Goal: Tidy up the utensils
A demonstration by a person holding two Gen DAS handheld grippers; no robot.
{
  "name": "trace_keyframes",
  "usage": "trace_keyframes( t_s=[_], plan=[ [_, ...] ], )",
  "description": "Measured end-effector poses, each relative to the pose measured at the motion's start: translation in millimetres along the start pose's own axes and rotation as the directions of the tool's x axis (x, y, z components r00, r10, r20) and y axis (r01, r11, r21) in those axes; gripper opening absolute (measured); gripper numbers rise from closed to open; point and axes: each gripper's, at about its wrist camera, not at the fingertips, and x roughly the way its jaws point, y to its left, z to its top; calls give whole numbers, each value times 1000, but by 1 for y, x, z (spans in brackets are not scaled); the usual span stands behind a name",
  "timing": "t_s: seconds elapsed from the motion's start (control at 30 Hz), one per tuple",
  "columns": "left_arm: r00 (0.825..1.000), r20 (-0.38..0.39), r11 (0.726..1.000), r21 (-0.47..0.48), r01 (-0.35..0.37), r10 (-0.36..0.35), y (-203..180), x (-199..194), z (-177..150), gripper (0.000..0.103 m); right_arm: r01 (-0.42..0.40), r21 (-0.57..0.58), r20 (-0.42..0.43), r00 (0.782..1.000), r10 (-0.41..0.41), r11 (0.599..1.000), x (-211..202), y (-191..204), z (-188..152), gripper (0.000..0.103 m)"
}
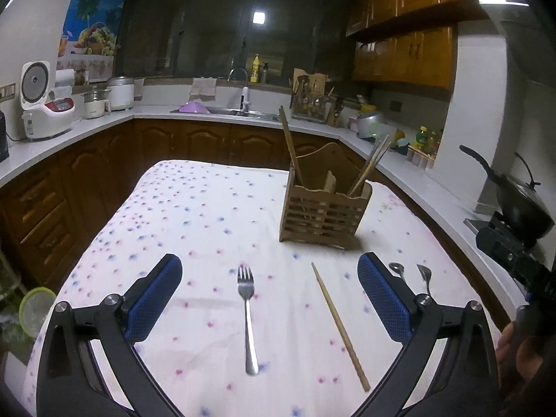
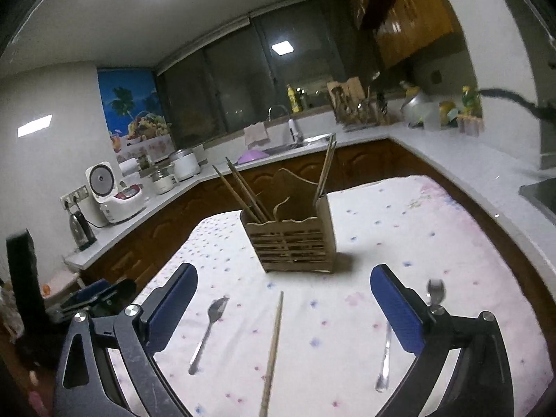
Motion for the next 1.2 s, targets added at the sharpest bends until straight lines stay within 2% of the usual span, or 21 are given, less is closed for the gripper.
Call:
trace_keyframes(
  t_s=[0.2, 0.57, 0.9, 1.2],
  plan=[
    [999, -1, 999, -3, -34, 34, 6, -14, -21, 103, 29, -12, 15, 999, -29, 999, -16, 0, -23, 103],
    [995, 40, 992, 77, -96, 93, -8, -38, -58, 103, 107, -88, 73, 992, -101, 990, -38, 6, -52, 103],
    [993, 45, 990, 83, -114, 110, -13, -45, -71, 103, 108, -116, 38, 994, -104, 987, -40, 11, -73, 103],
    [990, 73, 987, 89, -131, 124, -12, -49, -79, 103, 113, -117, 63, 992, -106, 987, -47, 12, -83, 103]
  ],
)
